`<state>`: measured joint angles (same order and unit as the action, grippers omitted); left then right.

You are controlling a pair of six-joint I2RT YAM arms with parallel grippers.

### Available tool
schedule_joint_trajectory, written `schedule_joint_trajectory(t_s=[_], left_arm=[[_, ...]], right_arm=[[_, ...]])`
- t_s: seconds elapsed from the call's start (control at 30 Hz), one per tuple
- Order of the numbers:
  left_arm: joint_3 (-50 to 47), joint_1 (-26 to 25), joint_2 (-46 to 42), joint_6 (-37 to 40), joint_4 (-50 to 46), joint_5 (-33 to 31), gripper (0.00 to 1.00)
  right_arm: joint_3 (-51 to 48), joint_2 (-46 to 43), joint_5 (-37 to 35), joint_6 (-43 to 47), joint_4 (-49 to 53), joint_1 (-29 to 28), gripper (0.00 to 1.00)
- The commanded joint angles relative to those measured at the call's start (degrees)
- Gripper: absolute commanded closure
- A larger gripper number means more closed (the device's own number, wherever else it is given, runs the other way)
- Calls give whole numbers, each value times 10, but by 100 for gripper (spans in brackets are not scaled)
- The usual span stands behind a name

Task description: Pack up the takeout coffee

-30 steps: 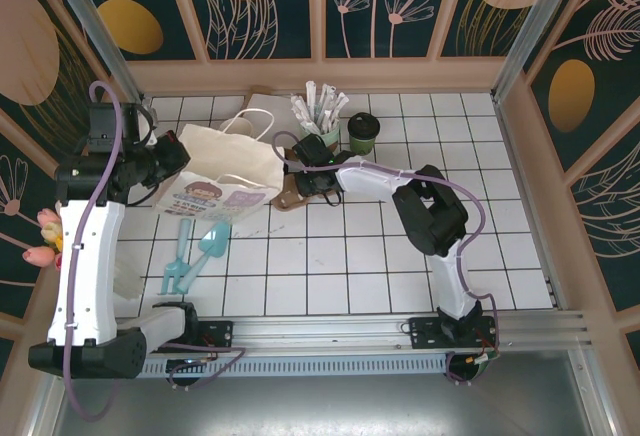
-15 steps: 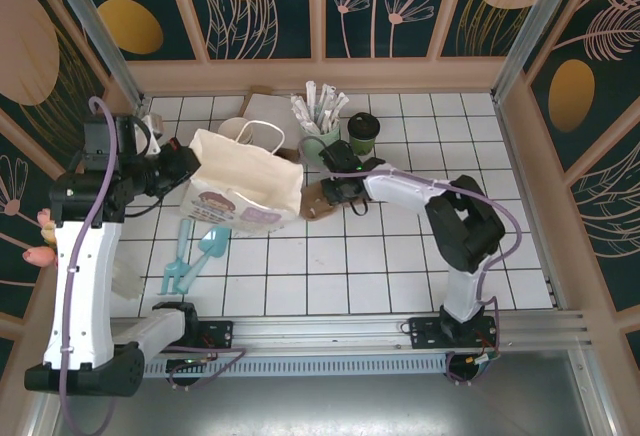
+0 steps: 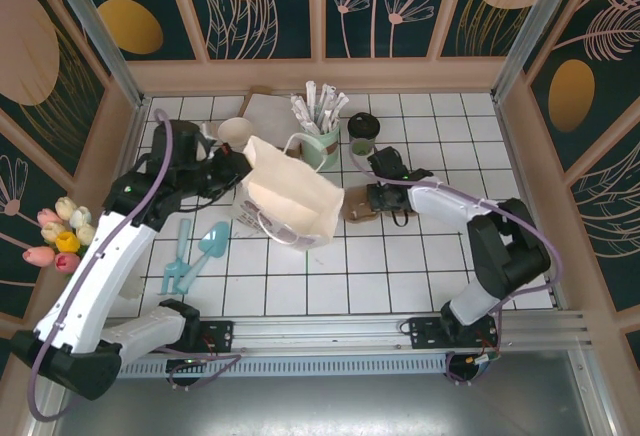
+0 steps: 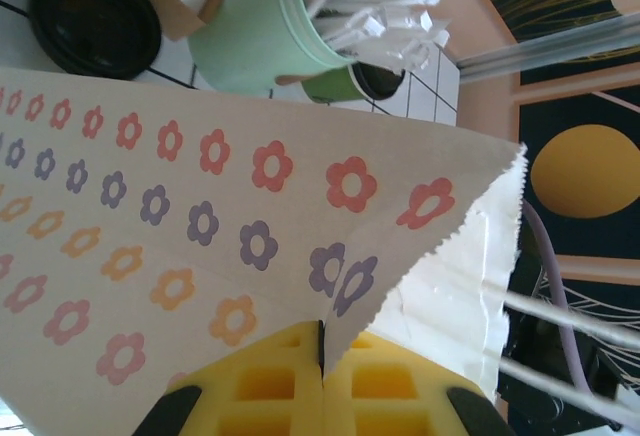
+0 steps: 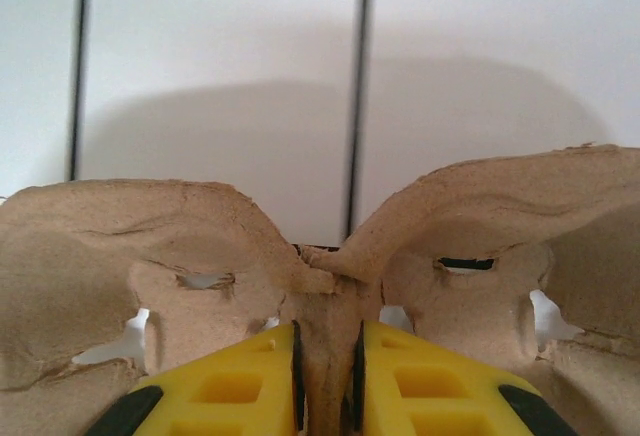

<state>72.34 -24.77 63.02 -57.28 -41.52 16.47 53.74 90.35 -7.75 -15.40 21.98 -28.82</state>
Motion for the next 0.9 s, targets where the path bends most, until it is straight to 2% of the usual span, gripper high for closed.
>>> schedule_joint_trajectory(t_s=[0.0, 0.23, 0.37, 0.43, 0.5, 0.6, 0.73, 0.87], left_arm=[[7, -45, 42, -49, 48, -36, 100], [16, -59, 80, -55, 0, -95, 100], [19, -60, 90, 8, -28, -105, 77], [38, -59, 91, 77, -42, -105, 65], [70, -59, 89, 163, -62, -112, 43], [113, -59, 86, 297, -79, -143, 26], [142, -59, 94, 483, -42, -126, 18], [139, -60, 113, 662, 8, -59, 14]], right_arm=[[-17, -31, -14, -6, 6, 16, 80], [-18, -32, -5, -7, 1, 20, 79], [-18, -37, 0, -8, -2, 20, 79], [-16, -39, 1, -5, -2, 20, 78], [-15, -40, 3, -3, -2, 20, 78], [-17, -40, 6, -3, -8, 20, 78], [-16, -39, 10, -4, -15, 20, 78], [-15, -40, 12, -7, -24, 18, 78]])
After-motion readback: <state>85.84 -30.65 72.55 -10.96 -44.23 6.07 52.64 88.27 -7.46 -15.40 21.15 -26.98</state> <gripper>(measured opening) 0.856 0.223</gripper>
